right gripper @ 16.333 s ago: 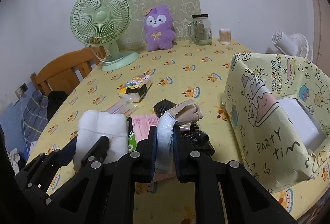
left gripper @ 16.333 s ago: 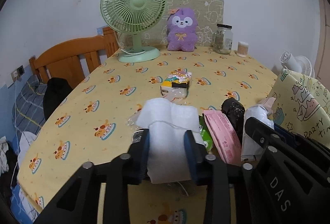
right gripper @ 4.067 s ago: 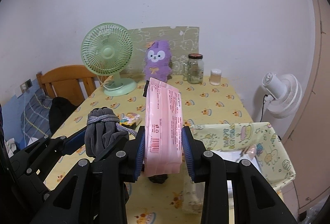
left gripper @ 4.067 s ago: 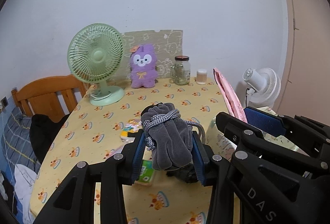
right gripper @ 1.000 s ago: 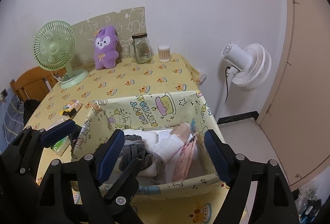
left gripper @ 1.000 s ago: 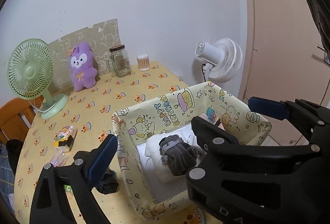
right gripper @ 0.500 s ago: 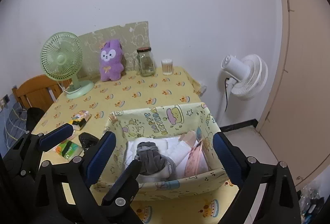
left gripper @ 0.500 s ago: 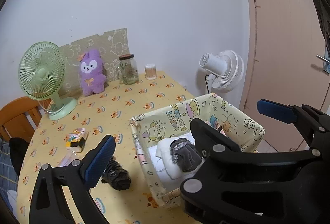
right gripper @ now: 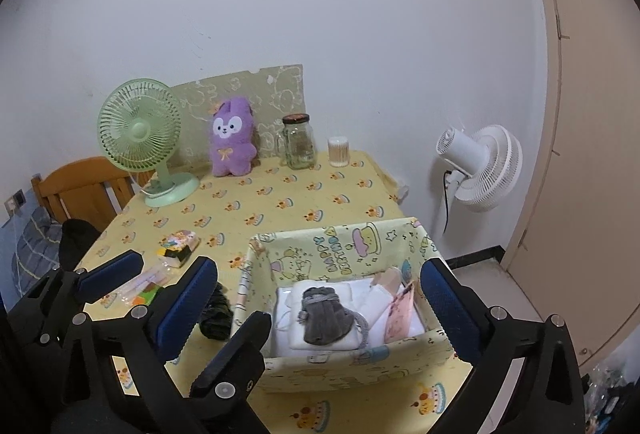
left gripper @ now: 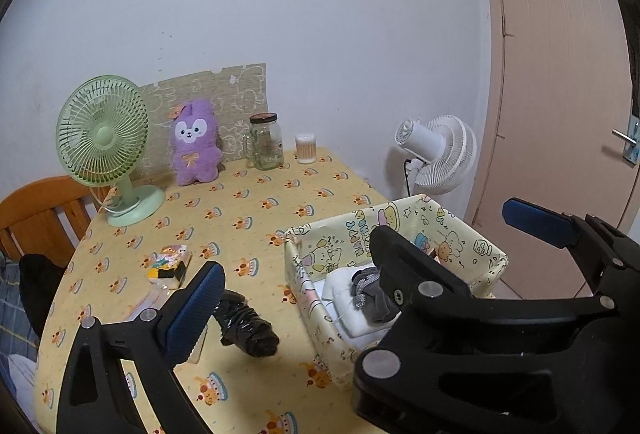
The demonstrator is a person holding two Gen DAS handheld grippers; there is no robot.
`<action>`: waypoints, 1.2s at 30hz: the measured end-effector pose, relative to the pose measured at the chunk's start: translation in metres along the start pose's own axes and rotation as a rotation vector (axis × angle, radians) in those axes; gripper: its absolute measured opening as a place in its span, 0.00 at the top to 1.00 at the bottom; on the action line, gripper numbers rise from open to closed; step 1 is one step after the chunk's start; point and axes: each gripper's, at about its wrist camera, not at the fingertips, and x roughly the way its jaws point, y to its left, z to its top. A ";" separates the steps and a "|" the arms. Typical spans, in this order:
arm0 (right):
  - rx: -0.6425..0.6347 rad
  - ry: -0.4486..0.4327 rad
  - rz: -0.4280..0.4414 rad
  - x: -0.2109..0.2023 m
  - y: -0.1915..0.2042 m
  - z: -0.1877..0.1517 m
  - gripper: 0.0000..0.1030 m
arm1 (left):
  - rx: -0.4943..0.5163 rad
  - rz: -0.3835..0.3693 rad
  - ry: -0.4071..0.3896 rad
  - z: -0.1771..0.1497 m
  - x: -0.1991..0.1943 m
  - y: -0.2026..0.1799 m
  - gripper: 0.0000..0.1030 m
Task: Organize soft objects
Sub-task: 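Withdraw both tools from the box back over the table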
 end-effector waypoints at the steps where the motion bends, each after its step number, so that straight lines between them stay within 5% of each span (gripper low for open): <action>1: 0.000 0.000 0.006 -0.001 0.002 0.000 0.00 | -0.003 0.003 -0.004 0.000 -0.002 0.002 0.03; 23: -0.016 -0.015 0.091 -0.003 0.058 -0.012 0.01 | -0.026 0.106 -0.021 -0.021 -0.026 0.046 0.08; 36: -0.038 0.026 0.150 0.014 0.084 -0.025 0.13 | -0.051 0.143 0.012 -0.038 -0.018 0.072 0.11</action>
